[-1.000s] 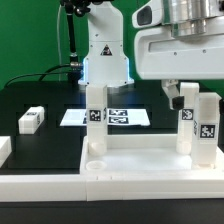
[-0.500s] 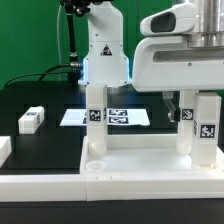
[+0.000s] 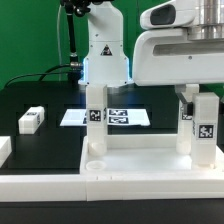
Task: Assemble desk
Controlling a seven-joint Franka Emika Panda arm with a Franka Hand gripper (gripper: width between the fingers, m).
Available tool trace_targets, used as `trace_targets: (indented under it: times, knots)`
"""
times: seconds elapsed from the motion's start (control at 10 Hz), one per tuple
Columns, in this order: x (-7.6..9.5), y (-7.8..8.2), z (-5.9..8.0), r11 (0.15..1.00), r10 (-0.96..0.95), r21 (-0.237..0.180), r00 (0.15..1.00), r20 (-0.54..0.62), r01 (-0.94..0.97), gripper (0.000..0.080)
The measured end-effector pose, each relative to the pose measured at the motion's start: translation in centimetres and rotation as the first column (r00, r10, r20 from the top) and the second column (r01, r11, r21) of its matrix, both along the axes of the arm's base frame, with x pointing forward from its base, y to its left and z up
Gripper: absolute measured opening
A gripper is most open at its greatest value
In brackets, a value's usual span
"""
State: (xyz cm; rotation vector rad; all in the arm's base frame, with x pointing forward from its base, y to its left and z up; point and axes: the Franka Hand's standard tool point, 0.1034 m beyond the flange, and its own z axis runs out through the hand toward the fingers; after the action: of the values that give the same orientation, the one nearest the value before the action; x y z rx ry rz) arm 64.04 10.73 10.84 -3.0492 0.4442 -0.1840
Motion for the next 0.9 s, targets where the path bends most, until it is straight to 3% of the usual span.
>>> trace_targets:
  times: [0.3, 0.5, 0.6, 0.9]
  knots:
    - [-0.08, -0.08, -0.05, 0.973, -0.229, 0.026, 0.973, -0.016, 0.23, 0.0287]
    - [0.04, -0.02, 0.13, 0.852, -0.517, 0.039, 0.852, -0.081, 0.521, 0.0287]
    - [0.13, -0.18, 0.02, 0.761, -0.64, 0.05, 0.761, -0.11, 0.647, 0.0287]
    - [-0.02, 0.36, -0.26, 0.354, -0.916, 0.07, 0.361, -0.175, 0.932, 0.0288]
